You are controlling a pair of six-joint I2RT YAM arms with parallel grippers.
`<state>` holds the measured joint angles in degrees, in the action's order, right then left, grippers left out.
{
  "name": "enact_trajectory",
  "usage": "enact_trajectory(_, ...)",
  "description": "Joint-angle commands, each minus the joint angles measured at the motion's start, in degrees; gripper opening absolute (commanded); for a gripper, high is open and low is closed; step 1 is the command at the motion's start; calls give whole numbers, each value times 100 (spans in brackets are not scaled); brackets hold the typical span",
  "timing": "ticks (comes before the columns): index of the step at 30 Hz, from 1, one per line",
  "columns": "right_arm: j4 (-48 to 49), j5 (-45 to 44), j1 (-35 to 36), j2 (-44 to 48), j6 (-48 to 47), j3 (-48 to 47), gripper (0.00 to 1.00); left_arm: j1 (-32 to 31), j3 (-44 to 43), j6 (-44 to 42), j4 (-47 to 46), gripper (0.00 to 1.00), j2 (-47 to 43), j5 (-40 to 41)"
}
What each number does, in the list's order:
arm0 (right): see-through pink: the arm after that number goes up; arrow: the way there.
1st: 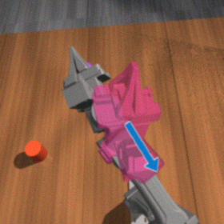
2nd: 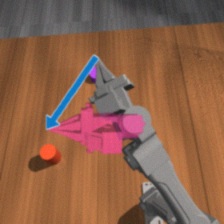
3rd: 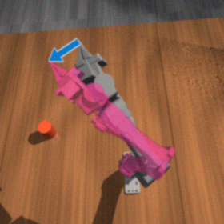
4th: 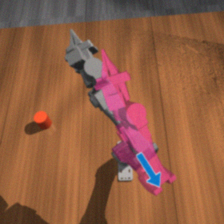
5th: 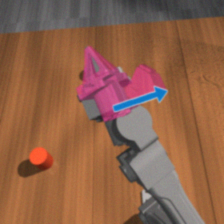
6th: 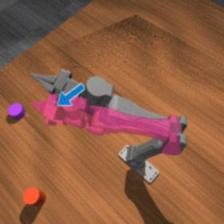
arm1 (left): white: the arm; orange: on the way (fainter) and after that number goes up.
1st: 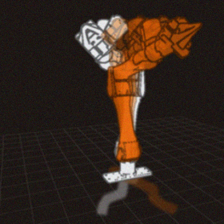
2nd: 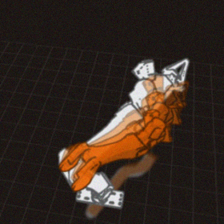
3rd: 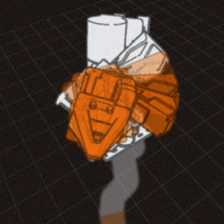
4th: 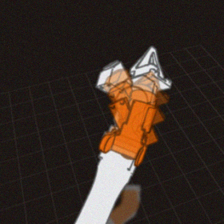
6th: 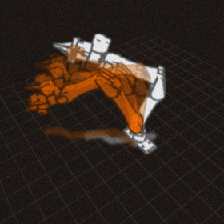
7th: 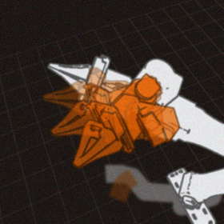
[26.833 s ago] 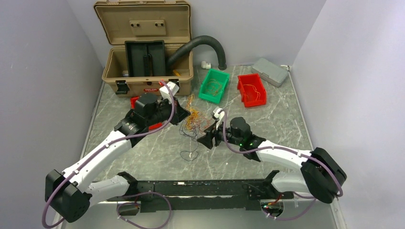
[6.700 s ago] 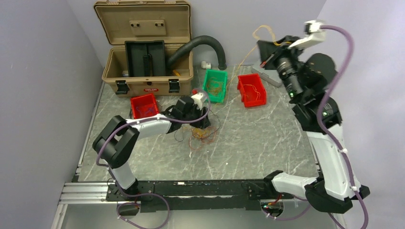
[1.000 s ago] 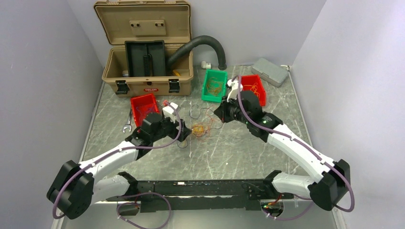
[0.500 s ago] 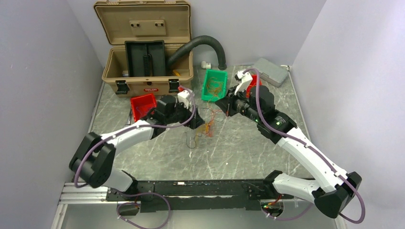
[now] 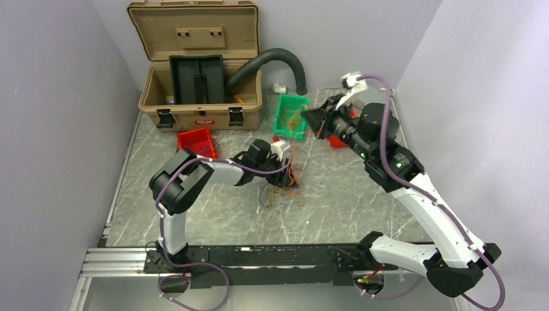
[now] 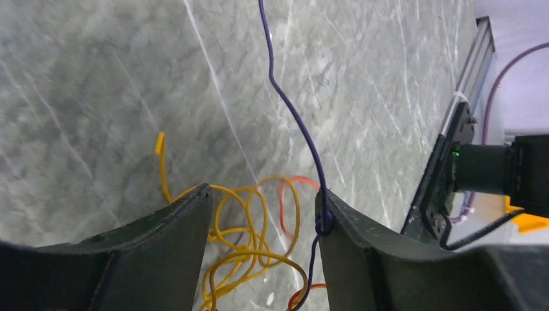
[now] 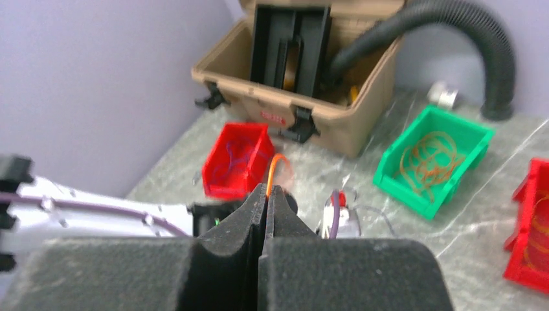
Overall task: Untangle the cables
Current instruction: Untie the cable.
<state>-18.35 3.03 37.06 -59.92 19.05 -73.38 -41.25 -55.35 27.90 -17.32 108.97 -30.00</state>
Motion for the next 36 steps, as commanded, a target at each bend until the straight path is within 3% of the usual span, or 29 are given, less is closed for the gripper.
enact_trajectory(1,-192,-953,-1,198,-483,-1157,0,-7,119,696,-618,62,136,-55)
enact_trajectory(5,-591,-1855,2,149,-963,-2024,0,-5,372,587,-432,58,-112,248)
enact_trajectory(9,-465,-2533,3,319,-1162,-2214,0,-6,644,326,-26,49,-589,682)
enact_trajectory(11,-298,-2810,-6,425,-1230,-2161,0,-6,785,196,163,32,-889,888)
enact_trajectory(13,-232,-3108,-3,460,-1321,-2149,0,-6,916,77,425,3,-1208,1200)
enact_trajectory(14,-255,-3271,-10,451,-1359,-2158,0,-1,970,38,583,0,-1381,1349)
enact_trajectory(26,-635,-5146,-239,231,-1412,-1366,0,191,1347,-174,2386,0,-3786,3069)
enact_trajectory(32,-1038,-3840,-1945,104,-536,-776,0,574,1842,172,2757,0,-5076,3760)
enact_trajectory(36,-1013,-3507,-2462,-125,-137,-526,0,605,1916,168,3104,0,-5745,4375)
